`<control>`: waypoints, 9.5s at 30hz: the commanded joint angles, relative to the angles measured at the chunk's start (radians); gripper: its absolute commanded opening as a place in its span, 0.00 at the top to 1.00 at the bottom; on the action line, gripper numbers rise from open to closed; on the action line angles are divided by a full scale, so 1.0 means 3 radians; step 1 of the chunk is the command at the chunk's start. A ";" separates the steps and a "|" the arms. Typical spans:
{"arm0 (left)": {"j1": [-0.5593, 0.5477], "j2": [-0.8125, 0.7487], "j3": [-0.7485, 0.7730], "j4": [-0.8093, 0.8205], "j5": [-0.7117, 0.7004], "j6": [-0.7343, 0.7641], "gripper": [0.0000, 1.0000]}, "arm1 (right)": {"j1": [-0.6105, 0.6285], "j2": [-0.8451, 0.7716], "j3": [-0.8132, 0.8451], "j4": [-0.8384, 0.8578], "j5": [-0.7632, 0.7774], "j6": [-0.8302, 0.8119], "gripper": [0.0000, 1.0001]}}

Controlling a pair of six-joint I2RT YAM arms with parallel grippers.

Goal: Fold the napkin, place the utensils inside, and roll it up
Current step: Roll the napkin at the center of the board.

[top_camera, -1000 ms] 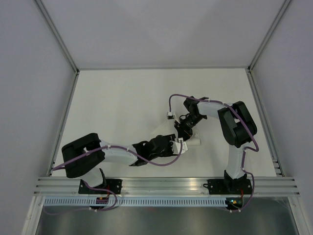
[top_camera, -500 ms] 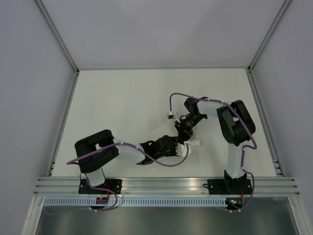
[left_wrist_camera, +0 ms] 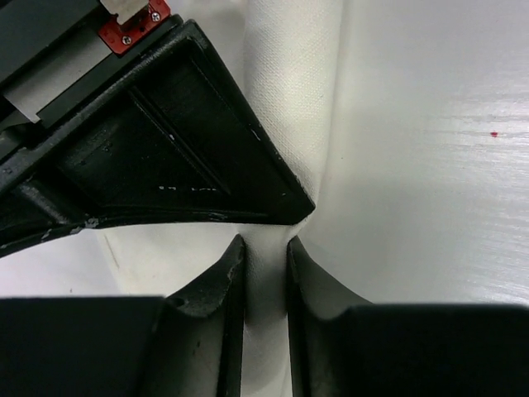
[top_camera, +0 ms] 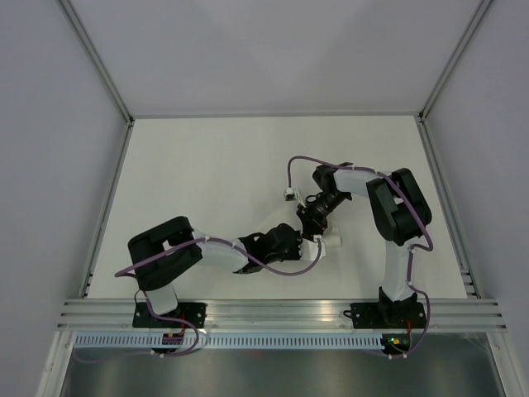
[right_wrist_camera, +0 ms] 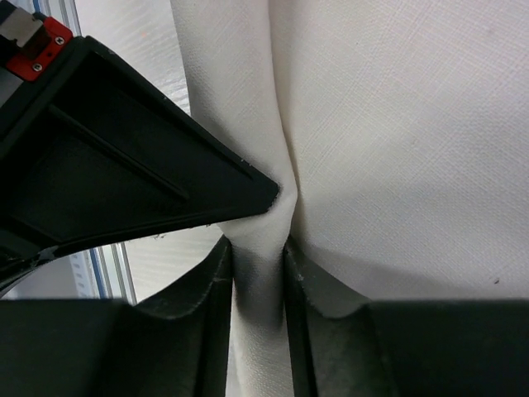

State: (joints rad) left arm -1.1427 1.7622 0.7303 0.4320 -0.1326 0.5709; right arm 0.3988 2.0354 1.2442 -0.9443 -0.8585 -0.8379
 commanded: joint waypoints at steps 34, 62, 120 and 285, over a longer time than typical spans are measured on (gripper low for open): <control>0.1135 0.0619 0.1073 -0.1639 0.2676 -0.1381 0.98 | -0.0881 -0.2236 -0.1159 0.1392 0.0233 0.0237 0.41; 0.1339 0.1238 0.1579 -0.2069 0.3295 -0.1525 0.98 | 0.0843 -0.2658 -0.2649 0.3208 0.1992 0.0119 0.37; 0.0205 -0.0905 -0.0548 0.0708 -0.0115 -0.0063 0.31 | -0.0020 0.0098 -0.0241 0.0341 0.0775 -0.0403 0.89; 0.0071 -0.0148 -0.0200 0.0779 -0.0162 -0.0052 0.33 | 0.0000 -0.0102 -0.0338 0.0341 0.0658 -0.0571 0.89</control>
State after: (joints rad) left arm -1.1137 1.6814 0.6304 0.6746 -0.1425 0.4038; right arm 0.3878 1.9171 1.1889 -0.8406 -0.7681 -0.9649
